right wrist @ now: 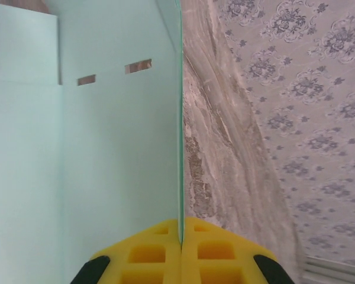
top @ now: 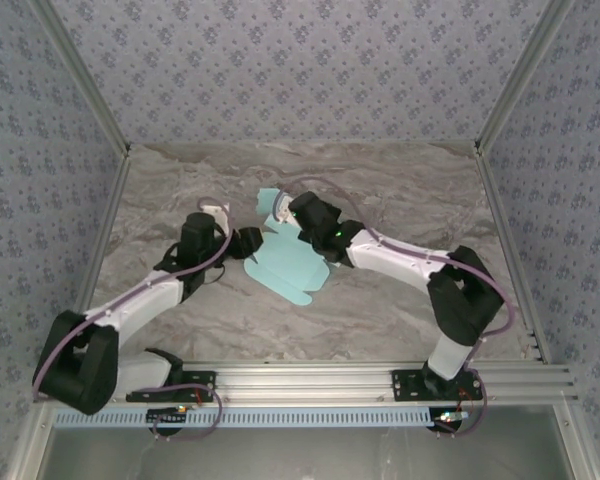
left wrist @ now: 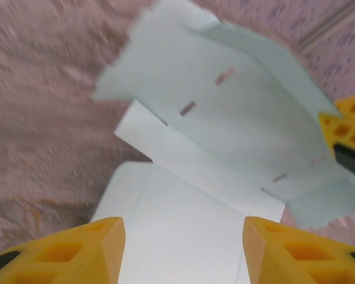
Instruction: Fold the paper box
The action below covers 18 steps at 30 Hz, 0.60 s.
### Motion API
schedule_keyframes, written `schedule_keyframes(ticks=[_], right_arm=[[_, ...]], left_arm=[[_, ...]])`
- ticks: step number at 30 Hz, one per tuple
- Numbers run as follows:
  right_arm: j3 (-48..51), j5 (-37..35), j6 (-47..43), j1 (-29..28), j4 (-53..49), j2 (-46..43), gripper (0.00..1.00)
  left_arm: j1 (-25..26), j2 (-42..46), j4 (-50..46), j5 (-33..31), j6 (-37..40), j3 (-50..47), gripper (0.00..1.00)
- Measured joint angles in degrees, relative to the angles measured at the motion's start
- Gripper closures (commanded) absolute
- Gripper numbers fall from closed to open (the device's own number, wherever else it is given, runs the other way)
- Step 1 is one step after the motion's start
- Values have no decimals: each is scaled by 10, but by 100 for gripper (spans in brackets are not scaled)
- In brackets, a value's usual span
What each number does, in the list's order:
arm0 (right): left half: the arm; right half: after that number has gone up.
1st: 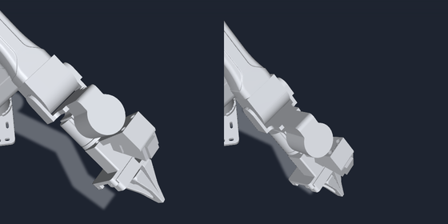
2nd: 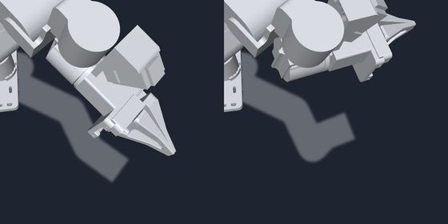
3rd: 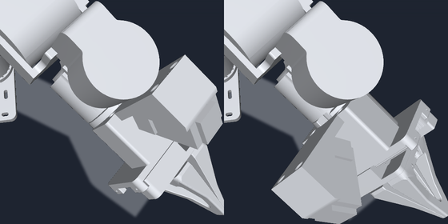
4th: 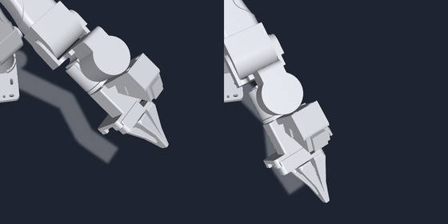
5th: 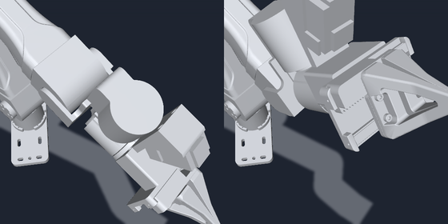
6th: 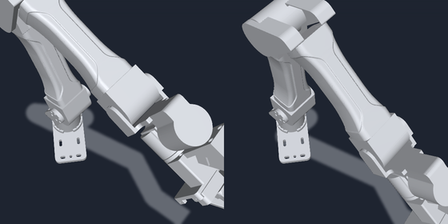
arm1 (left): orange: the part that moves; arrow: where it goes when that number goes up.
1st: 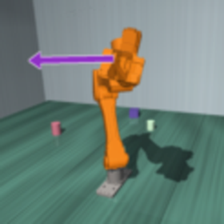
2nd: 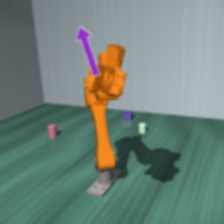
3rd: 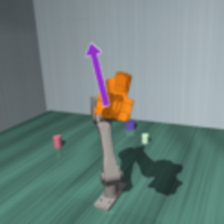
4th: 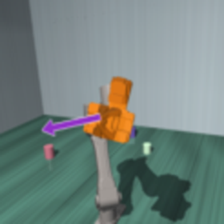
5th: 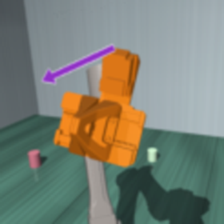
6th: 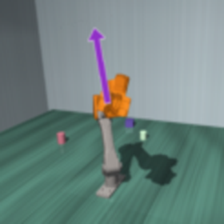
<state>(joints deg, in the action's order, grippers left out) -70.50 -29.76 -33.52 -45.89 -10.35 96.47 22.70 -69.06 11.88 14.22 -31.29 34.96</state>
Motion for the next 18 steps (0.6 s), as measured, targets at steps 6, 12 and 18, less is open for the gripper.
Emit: schedule_keyframes(ticks=[6, 12, 18], right_arm=[[-36, 137, 64, 42, -99, -67, 100], [-60, 280, 102, 107, -157, -107, 100], [-85, 409, 130, 171, -209, -126, 100]], left_arm=[[-32, 48, -58, 4, 15, 48, 42], [-32, 61, -96, 51, 45, 121, 41], [-31, 45, -106, 99, 96, 133, 39]])
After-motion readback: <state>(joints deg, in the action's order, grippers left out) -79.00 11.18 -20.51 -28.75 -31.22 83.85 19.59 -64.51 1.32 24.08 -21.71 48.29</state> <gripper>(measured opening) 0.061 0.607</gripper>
